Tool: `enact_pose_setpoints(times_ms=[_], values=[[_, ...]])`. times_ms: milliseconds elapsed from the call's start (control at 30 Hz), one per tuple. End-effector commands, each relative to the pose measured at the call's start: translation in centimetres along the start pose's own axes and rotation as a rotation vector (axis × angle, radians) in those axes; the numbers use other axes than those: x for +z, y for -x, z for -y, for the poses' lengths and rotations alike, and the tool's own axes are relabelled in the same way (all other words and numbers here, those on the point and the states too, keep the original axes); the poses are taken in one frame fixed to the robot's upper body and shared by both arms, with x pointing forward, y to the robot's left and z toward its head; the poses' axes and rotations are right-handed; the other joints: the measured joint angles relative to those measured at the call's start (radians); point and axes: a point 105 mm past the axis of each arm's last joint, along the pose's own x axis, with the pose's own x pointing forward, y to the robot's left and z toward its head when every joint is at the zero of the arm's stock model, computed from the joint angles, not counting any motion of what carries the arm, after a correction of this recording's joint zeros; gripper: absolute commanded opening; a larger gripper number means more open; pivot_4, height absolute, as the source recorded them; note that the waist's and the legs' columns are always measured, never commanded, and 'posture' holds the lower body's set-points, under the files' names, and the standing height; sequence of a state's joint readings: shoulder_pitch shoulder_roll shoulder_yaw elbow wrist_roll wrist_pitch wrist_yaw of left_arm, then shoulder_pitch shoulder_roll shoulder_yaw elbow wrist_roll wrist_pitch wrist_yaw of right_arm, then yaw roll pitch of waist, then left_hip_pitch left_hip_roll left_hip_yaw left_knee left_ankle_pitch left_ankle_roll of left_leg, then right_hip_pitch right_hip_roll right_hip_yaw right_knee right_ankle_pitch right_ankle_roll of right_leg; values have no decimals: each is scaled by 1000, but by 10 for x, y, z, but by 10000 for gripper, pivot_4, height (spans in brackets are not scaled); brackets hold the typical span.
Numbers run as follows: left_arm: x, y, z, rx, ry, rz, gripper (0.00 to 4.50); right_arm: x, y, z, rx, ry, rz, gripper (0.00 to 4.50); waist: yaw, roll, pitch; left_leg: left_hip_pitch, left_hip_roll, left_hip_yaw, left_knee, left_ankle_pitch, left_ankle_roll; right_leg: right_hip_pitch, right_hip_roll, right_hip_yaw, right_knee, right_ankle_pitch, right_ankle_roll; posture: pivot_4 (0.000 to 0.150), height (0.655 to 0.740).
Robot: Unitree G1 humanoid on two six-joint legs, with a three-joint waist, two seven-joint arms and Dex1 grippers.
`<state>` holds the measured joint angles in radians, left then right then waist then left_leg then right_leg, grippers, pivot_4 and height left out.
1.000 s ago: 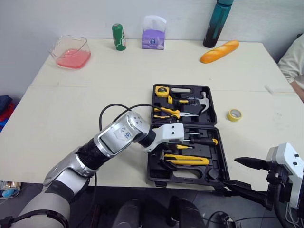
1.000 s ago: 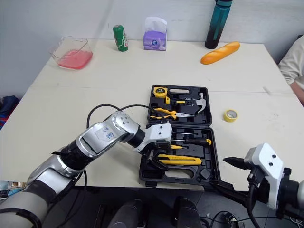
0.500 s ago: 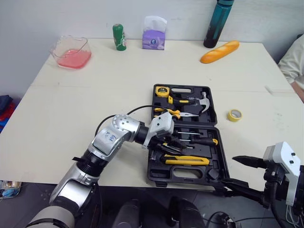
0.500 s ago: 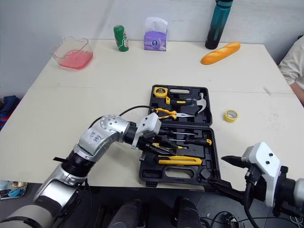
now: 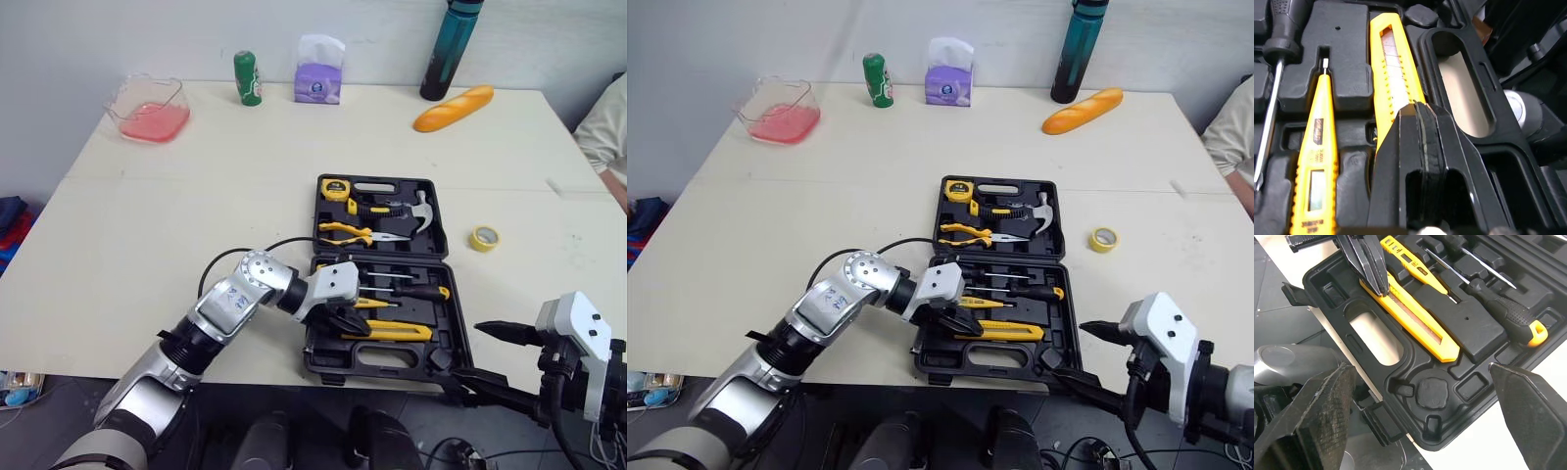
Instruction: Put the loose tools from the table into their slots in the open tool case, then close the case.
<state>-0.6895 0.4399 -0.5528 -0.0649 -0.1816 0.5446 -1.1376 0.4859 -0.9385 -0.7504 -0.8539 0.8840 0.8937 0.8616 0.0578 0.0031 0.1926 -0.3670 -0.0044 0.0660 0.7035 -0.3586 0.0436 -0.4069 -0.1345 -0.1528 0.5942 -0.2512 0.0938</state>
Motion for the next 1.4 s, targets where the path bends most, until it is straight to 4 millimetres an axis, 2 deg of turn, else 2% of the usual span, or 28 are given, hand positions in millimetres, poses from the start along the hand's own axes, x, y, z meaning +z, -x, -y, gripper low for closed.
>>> enact_pose_setpoints(times_ms=[33, 167, 233, 333, 400, 433, 500, 567, 633, 667, 700, 733, 767, 800, 867, 900, 967, 1067, 1167, 1400], values=[[-42, -6, 10, -23, 57, -181, 374, 2, 0, 1, -2, 20, 1, 45000, -2, 1, -5, 0, 0, 0, 0, 0, 0, 0, 0, 0, 0, 0, 0, 1500, 7314], [-45, -8, 12, -25, 22, -195, 374, -1, 0, 2, -7, 16, -7, 45000, -3, 0, -12, 2, 0, 0, -2, 0, 0, 2, 0, 0, -1, 0, 0, 1500, 7314], [-42, -8, 9, -9, 24, -180, 374, -2, 1, 3, -12, 15, -12, 45000, -3, 0, -12, 8, 1, 0, -3, -1, 0, 8, 0, 0, -4, 0, -1, 1500, 7314], [-22, -3, 1, 22, 5, -64, 374, -3, 2, 6, -28, 20, -13, 45000, -4, 0, -12, 15, 3, -1, -4, -5, 1, 15, -4, 0, -9, -1, -2, 1500, 7314], [2, 12, -6, 48, 55, 93, 6532, -3, 5, 14, -66, 24, -8, 45000, -4, 0, -12, 14, 3, -1, -4, -5, 1, 14, -7, 0, -8, -2, -2, 1500, 7314], [14, 29, -10, 75, 96, 177, 9574, -4, 9, 23, -113, 27, -3, 45000, -4, 0, -12, 13, 3, -1, -4, -5, 1, 13, -7, 0, -8, -2, -3, 1500, 7314], [23, 49, -14, 109, 137, 260, 18032, -6, 16, 35, -172, 28, 3, 45000, -6, 0, -11, 12, 3, -1, -3, -5, 0, 11, -7, -1, -6, -2, -3, 1500, 7314], [19, 86, -21, 221, 202, 315, 27821, -12, 34, 55, -270, -3, 12, 45000, -7, 0, -11, 11, 2, -1, -3, -4, 0, 11, -6, -2, -4, -2, -3, 1500, 7314], [12, 116, -25, 321, 255, 350, 37957, -18, 50, 68, -336, -30, 17, 45000, -8, 0, -11, 12, 2, -1, -4, -4, 0, 11, -5, -3, -3, -2, -3, 1500, 7314], [10, 125, -25, 353, 272, 360, 42335, -21, 55, 71, -353, -37, 17, 45000, -7, 0, -10, 12, 2, -1, -4, -4, -1, 11, -4, -3, -3, -2, -2, 1500, 7314], [-2, 145, -25, 436, 305, 353, 44289, -27, 65, 77, -392, -53, 14, 45000, -8, 0, -10, 12, 2, -1, -4, -4, -1, 11, 0, -3, -3, -2, -2, 1500, 7314], [-14, 165, -23, 516, 334, 340, 44289, -33, 76, 83, -429, -67, 10, 45000, -8, 1, -10, 12, 2, -1, -4, -4, -1, 12, 0, -3, -4, -2, -2, 1500, 7314], [-21, 176, -20, 564, 351, 329, 44289, -37, 83, 87, -453, -75, 7, 45000, -9, 1, -10, 12, 2, 0, -4, -4, -1, 12, 0, -2, -4, -2, -2, 1500, 7314], [-39, 200, -14, 673, 389, 309, 44289, -42, 96, 94, -502, -89, 4, 45000, -10, 1, -10, 12, 2, 0, -5, -4, -1, 12, 0, -2, -4, -2, -2, 1500, 7314], [-68, 236, 0, 843, 458, 273, 44289, -49, 114, 105, -573, -106, 3, 45000, -15, 2, -9, 13, 2, 0, -5, -5, -1, 12, 0, -2, -4, -2, -2, 1500, 7314], [-80, 248, 7, 913, 482, 250, 44289, -51, 121, 110, -600, -110, 1, 45000, -18, 3, -9, 13, 3, 0, -6, -5, -2, 11, 0, -1, -5, -2, -2, 1500, 7314], [-91, 260, 18, 985, 517, 242, 44289, -55, 129, 116, -624, -114, 1, 45000, -21, 3, -8, 13, 4, 0, -6, -6, -2, 11, -3, -1, -7, -2, -3, 1500, 7314], [-98, 269, 33, 1045, 559, 265, 44289, -57, 132, 122, -632, -114, 4, 45000, -15, 4, -7, 13, 3, 0, -5, -8, -3, 11, -8, -2, -8, -3, -3, 1500, 7314], [-100, 268, 38, 1080, 549, 247, 44289, -54, 129, 128, -627, -105, 15, 45000, -10, 7, -5, 13, 2, 0, -6, -10, -7, 10, -12, -3, -7, -3, -4, 1500, 7314], [-76, 261, 12, 1127, 384, 251, 44289, -32, 105, 140, -563, -45, 49, 45000, -8, 10, -3, 13, 1, 0, -6, -10, -8, 10, -12, -3, -5, -3, -4, 1500, 7314]])
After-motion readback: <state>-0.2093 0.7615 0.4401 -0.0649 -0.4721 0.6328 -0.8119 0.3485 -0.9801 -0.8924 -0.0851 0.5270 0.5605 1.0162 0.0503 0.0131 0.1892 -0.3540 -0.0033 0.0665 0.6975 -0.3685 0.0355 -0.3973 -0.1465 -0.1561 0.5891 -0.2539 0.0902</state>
